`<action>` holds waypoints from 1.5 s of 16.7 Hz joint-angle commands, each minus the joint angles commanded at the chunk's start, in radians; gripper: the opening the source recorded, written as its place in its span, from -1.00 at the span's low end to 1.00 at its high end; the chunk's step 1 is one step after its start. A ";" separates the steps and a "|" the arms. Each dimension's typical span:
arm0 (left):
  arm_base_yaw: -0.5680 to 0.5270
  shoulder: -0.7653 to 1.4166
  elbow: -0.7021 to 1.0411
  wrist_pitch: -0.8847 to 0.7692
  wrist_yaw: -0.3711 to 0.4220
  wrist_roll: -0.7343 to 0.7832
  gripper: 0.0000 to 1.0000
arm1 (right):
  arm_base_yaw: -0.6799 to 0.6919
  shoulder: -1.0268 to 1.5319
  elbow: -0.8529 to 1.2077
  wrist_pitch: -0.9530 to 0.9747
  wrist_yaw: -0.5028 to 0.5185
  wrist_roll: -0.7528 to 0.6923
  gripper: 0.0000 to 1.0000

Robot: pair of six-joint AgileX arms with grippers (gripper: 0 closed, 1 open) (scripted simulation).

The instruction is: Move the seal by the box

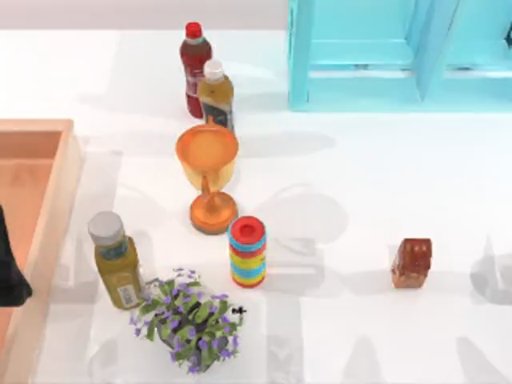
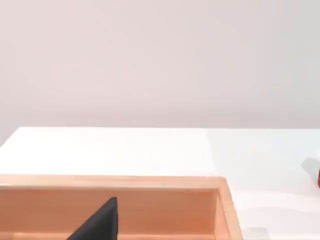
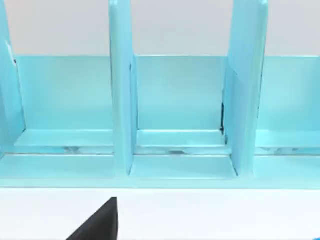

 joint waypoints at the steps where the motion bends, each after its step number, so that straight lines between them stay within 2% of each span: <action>1: 0.000 0.000 0.000 0.000 0.000 0.000 1.00 | 0.000 0.000 0.000 0.000 0.000 0.000 1.00; 6: -0.046 0.092 0.091 -0.040 0.000 -0.039 1.00 | 0.000 0.000 0.000 0.000 0.000 0.000 1.00; 12: -0.237 0.513 0.476 -0.245 -0.004 -0.198 1.00 | 0.000 0.000 0.000 0.000 0.000 0.000 1.00; 17: -0.467 1.029 0.904 -0.547 -0.009 -0.370 1.00 | 0.000 0.000 0.000 0.000 0.000 0.000 1.00; 25: -0.842 1.895 1.648 -1.160 -0.029 -0.651 1.00 | 0.000 0.000 0.000 0.000 0.000 0.000 1.00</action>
